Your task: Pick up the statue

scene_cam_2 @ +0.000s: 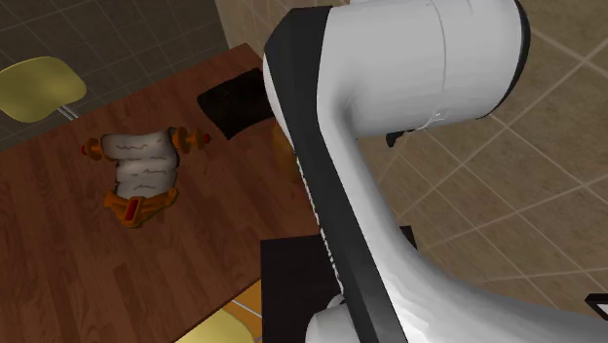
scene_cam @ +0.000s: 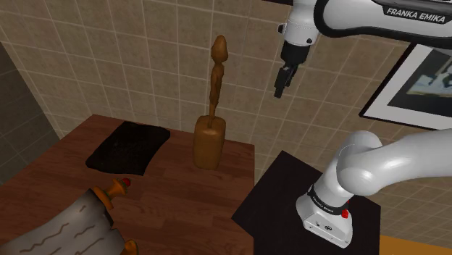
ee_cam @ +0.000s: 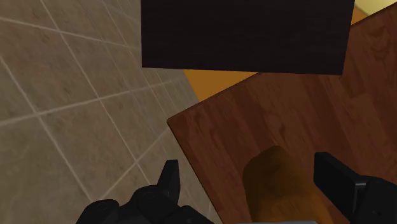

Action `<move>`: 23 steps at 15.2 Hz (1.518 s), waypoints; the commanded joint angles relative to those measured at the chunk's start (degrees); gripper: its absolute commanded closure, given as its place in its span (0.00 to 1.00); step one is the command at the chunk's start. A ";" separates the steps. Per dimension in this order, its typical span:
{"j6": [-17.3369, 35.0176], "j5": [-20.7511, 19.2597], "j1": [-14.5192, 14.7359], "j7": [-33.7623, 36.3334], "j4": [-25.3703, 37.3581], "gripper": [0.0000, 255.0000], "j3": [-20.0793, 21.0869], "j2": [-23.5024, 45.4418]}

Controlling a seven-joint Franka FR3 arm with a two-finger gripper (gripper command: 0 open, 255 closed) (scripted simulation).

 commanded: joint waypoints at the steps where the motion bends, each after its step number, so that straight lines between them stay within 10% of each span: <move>1: 0.00 0.00 0.00 0.00 0.00 0.00 0.00 0.00; 12: 20.52 -1.53 -11.24 49.18 -4.05 0.00 30.37 5.47; 17: 22.73 -10.56 -24.78 74.42 3.89 0.00 47.94 15.96; 21: 16.93 -24.18 -42.60 96.93 14.65 0.00 68.56 28.99; 23: 17.03 -25.03 -44.01 98.27 14.61 0.00 70.24 29.82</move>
